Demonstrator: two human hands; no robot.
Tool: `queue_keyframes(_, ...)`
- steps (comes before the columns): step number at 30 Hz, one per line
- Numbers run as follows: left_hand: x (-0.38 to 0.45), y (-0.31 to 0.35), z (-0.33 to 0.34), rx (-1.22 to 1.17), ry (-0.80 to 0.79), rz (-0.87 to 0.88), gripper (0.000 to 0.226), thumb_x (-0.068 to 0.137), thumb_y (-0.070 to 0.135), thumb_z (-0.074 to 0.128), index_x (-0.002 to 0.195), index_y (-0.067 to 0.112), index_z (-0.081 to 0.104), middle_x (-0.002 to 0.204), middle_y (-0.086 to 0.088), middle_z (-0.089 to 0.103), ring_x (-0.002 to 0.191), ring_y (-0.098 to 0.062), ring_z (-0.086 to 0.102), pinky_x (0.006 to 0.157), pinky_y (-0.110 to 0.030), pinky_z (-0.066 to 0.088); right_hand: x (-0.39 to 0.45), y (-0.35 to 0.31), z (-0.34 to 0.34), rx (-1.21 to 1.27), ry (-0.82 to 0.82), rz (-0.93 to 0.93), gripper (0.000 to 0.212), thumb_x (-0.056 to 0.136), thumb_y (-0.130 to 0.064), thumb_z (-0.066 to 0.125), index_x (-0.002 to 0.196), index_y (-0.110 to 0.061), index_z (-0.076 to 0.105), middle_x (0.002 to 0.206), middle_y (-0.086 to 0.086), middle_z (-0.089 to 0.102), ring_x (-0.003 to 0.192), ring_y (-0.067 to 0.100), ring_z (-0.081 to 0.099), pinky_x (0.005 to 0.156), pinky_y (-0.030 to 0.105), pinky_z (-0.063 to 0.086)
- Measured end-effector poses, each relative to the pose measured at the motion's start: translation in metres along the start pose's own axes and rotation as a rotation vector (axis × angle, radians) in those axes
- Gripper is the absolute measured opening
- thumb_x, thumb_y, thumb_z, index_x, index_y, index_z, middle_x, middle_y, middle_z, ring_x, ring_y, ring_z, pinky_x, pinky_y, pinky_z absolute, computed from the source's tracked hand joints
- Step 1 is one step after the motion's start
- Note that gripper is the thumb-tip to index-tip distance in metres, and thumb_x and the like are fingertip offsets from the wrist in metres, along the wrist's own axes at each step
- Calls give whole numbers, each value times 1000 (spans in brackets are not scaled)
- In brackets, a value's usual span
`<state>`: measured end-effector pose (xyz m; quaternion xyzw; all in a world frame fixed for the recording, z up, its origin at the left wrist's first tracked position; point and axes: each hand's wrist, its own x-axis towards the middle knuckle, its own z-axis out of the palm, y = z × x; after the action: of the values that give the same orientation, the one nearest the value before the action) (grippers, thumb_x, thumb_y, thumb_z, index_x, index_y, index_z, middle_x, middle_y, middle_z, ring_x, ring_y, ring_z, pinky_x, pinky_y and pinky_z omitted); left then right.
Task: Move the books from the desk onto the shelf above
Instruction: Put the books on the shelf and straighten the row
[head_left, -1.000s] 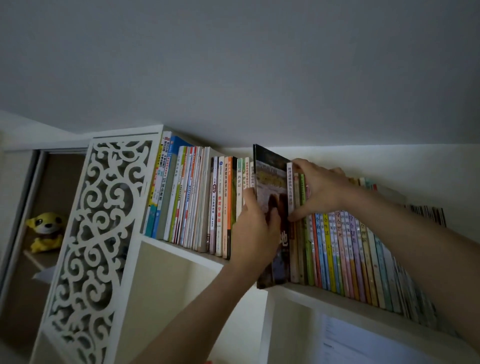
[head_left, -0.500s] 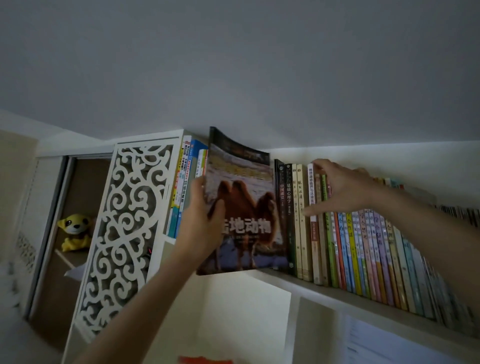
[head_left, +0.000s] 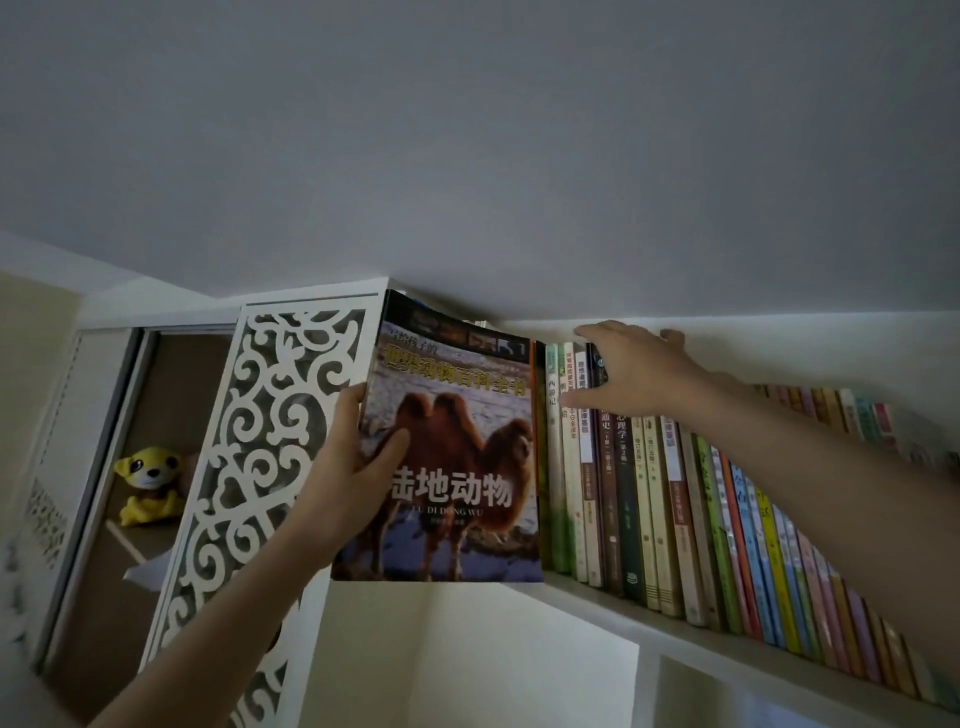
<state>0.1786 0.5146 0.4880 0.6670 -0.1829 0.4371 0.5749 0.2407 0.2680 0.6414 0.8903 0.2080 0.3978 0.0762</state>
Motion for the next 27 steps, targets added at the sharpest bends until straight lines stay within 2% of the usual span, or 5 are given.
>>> queue_keyframes(4,1,-4,4,-71,-79,-21,29,97,9,50,112,33,40,100,-9,67,83,-21,72,64,-35,61,28,-9,-1,-53,-70,-20,96,69,-64,72,148,-28,30,150,1,40,138,26,34,111,59,21)
queue_keyframes(10,3,-13,5,-28,-90,-37,32,97,11,51,122,25,37,102,-9,67,84,-22,72,67,-43,61,45,-9,-4,118,-215,-80,88,70,-42,82,145,-23,39,139,8,52,124,27,49,102,41,43)
queue_keyframes(17,8,-6,11,30,-56,-1,31,97,13,51,123,23,36,98,-7,67,82,-21,73,68,-47,61,39,-1,0,140,-124,-82,89,72,-44,80,145,-18,38,142,9,49,127,28,48,104,39,42)
queue_keyframes(22,11,-5,13,88,-48,5,33,97,15,51,123,26,36,97,-5,68,80,-21,73,68,-48,60,34,1,1,145,-104,-86,84,72,-44,80,143,-18,43,124,11,61,109,26,59,92,39,51)
queue_keyframes(27,10,-4,11,143,-44,31,33,97,15,51,123,25,36,98,-3,68,79,-18,72,65,-46,61,30,4,-4,146,-82,-97,77,76,-51,74,138,-16,45,118,9,62,99,23,62,80,33,53)
